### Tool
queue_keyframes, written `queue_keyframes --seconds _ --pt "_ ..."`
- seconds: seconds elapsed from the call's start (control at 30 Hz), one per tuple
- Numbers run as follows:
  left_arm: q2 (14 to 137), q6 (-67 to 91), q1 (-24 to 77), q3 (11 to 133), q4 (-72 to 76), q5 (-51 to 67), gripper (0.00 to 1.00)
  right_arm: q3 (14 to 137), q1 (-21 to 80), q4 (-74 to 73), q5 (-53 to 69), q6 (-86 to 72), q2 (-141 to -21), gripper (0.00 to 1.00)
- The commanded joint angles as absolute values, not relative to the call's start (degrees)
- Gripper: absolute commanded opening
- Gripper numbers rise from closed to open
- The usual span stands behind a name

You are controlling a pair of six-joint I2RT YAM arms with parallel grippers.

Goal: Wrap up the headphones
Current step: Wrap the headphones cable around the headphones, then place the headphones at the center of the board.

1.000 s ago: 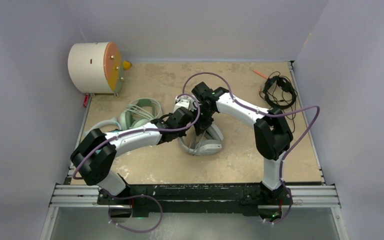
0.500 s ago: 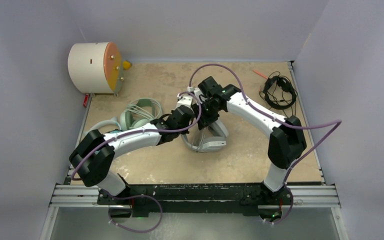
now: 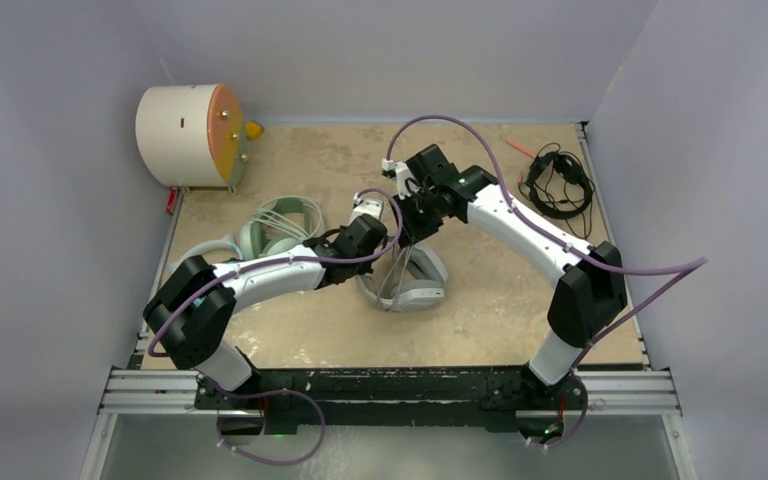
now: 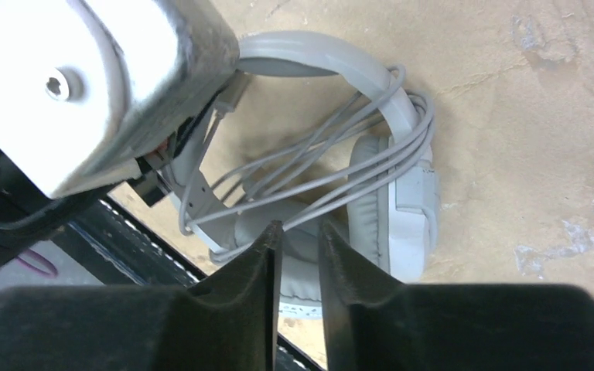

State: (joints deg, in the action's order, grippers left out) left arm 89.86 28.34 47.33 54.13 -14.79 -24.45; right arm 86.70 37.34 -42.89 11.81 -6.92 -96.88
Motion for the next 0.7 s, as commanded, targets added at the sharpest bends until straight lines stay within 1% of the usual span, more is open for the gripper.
queue_keyframes --seconds 0.0,0.1,0.23,0.47,0.67 --pt "87.6 30.9 47.2 56.0 -10.5 -23.6 0.00 86.3 36.7 -38.0 15.8 -9.1 -96.1 0.22" --pt "87.6 31.0 47.2 55.9 -10.7 -23.5 0.00 86.3 36.7 -36.0 18.9 -10.2 -97.7 0.19" --pt "87.5 32.6 47.2 56.9 -12.3 -23.0 0.00 84.7 36.4 -34.1 17.0 -11.4 -97.2 0.19" --pt "89.0 37.7 45.0 60.0 -18.5 -24.2 0.00 76.6 30.1 -28.5 15.8 -14.7 -88.2 0.19" --pt "90.1 40.3 37.9 59.4 -16.6 -18.0 0.00 70.9 26.4 -25.4 15.0 -15.7 -81.8 0.19"
